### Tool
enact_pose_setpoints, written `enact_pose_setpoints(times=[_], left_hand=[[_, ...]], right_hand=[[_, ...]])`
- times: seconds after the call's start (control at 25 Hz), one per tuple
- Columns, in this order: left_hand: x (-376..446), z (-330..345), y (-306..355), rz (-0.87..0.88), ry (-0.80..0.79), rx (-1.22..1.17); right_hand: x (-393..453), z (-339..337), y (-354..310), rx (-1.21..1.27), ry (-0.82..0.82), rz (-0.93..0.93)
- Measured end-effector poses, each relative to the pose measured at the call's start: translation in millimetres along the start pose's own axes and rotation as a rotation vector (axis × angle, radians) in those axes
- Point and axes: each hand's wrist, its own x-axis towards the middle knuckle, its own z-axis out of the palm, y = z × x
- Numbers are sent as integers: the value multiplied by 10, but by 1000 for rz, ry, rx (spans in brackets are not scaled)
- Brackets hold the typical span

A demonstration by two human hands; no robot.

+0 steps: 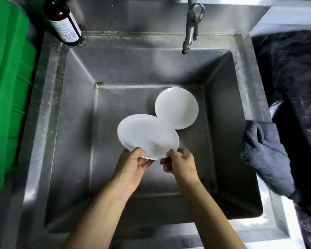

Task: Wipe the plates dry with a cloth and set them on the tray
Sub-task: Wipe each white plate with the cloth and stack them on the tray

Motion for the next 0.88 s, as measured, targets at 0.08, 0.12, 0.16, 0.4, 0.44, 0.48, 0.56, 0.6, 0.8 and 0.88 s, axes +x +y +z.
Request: enact_pose_setpoints(times=[0.08,0.12,0.16,0.4,0.44,0.48,0.56,0.6,0.8,0.88], left_hand=[[-47,38,10,19,-30,11],[-80,63,16,21,-51,31],[-114,74,29,26,-65,58],[-361,178,86,14,-72,223],[-422,210,85,10,-86,239],[-485,247,81,3,-102,252],[-614,344,67,-9,-125,271],[-669,394,59,-12,-128,270],[-903,640,89,-16,-121,280],[-976,737,114,-6,-120,298]], right_hand=[[-103,-64,6,22,-14,55],[-145,-130,-2,12,-23,84],[-186,-197,-15,-22,-29,101],[-379,-955,-160,-395,352,-379],[-386,-1130,-204,-445,426,-486],[-375,-1307,-237,-506,510,-584],[-345,-1669,-296,-649,668,-718],[-318,-1834,-308,-723,689,-757],[-123,-2488,-297,-1010,350,-686],[-45,-2604,-252,-1027,292,-577]])
